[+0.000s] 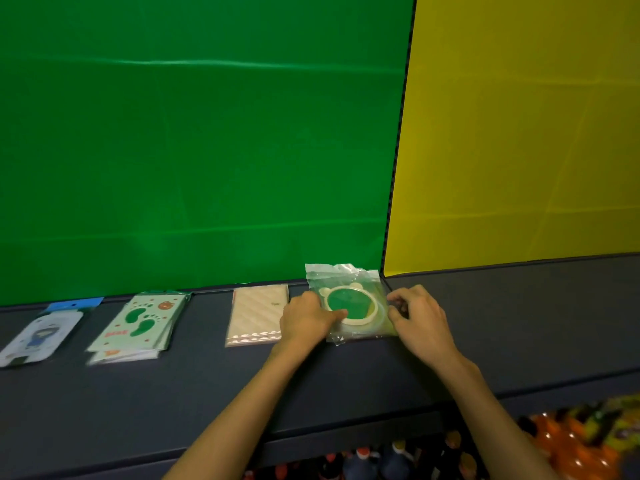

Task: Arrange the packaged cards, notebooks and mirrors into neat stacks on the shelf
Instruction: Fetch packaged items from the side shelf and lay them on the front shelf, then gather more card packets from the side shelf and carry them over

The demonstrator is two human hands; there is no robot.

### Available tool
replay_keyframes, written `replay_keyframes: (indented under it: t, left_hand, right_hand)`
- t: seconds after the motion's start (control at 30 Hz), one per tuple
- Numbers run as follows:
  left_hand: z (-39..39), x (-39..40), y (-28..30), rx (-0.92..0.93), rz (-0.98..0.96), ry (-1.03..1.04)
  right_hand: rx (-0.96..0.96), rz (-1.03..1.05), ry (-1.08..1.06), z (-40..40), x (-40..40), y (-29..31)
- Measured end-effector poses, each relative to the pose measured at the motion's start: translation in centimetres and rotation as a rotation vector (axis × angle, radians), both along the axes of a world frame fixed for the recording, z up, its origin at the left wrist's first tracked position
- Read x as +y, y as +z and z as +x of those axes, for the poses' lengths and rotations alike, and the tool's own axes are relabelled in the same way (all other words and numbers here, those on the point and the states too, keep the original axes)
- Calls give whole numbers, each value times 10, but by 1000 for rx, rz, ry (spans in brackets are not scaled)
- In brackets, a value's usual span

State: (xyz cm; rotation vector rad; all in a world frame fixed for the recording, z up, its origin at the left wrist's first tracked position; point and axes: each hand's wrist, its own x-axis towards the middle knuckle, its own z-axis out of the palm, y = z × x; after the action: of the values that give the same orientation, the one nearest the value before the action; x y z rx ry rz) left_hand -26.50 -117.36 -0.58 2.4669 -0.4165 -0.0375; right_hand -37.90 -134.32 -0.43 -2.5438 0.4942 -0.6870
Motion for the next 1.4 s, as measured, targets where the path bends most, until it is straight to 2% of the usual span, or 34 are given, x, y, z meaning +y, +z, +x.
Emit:
replay_keyframes:
  t: [0.1,0.27,0.37,0.63,0.9,1.4]
  left_hand:
    - [-5,15,4,-168,141,5]
    - [4,69,13,-387,185,-126]
    - [8,114,20,-441,305,-171]
    - [1,257,30,-377,382,29]
    - [-10,420,23,-328,424,222]
    - [-47,731,11,-296,487,392]
  right_hand:
    - [7,-29,47,9,11,1]
    - [-6,-85,166,35,51,2]
    - [-10,-116,258,53,87,2]
    - [-16,-141,512,96,215,5]
    - [-3,-156,701,119,376,6]
    - [-12,-193,863,130,692,6]
